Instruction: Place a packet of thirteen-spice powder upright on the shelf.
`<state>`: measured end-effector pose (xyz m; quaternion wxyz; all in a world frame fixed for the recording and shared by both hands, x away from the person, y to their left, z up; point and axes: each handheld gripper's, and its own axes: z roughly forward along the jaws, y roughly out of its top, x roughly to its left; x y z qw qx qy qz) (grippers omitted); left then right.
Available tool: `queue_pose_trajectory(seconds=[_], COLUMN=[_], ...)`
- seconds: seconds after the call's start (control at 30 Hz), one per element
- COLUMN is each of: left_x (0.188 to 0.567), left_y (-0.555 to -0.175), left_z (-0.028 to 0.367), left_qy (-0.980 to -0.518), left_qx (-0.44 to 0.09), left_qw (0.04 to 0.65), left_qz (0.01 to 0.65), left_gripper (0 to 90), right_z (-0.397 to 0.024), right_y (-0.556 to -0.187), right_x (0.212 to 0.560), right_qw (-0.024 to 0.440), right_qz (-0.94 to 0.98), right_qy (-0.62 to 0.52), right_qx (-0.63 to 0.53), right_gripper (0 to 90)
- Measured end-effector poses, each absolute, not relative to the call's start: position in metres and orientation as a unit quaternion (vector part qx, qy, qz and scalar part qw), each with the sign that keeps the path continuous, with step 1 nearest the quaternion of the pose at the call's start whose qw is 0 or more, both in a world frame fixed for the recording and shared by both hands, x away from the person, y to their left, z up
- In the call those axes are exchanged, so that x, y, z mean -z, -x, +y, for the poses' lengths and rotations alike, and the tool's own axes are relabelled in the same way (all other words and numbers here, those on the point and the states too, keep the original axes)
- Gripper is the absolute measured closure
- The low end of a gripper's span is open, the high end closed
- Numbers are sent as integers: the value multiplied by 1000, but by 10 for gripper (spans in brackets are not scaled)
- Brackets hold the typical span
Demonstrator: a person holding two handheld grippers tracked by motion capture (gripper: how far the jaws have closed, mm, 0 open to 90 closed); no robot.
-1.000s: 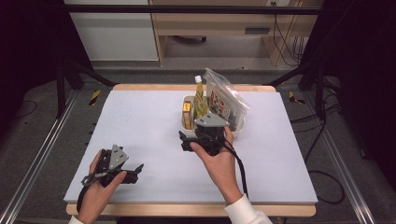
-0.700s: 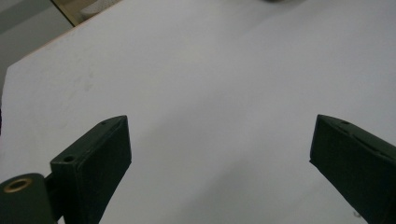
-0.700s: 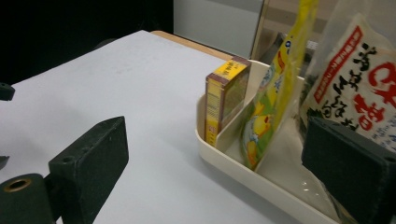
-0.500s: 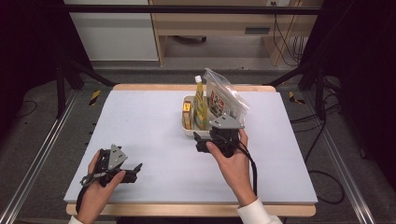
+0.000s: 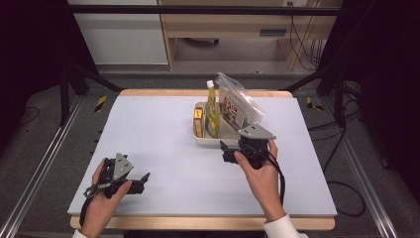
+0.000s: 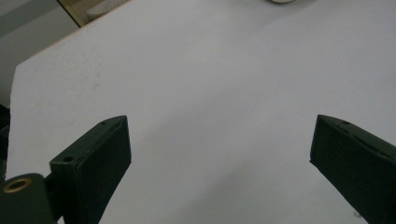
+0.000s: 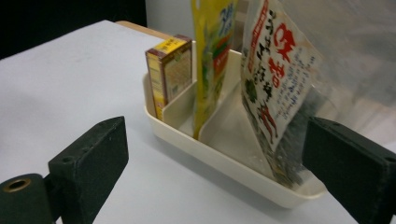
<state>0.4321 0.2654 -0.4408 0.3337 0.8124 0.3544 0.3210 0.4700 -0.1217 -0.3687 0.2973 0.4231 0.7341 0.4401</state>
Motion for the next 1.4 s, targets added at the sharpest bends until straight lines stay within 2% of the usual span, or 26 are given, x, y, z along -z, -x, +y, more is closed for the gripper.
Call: queue_pose_trajectory(seconds=[0.93, 1.4], left_x=[440, 437], left_y=[-432, -432], left_z=[270, 276], left_qy=[-806, -796], left_qx=[-324, -329], left_qw=[335, 342], left_qz=[365, 376], left_gripper=[51, 53], right_z=[-180, -210], right_y=[-462, -462], right_x=[381, 398], right_qw=[316, 309], right_qz=[724, 715], right_qy=[-463, -495], right_qx=[-402, -385], right_gripper=[60, 60])
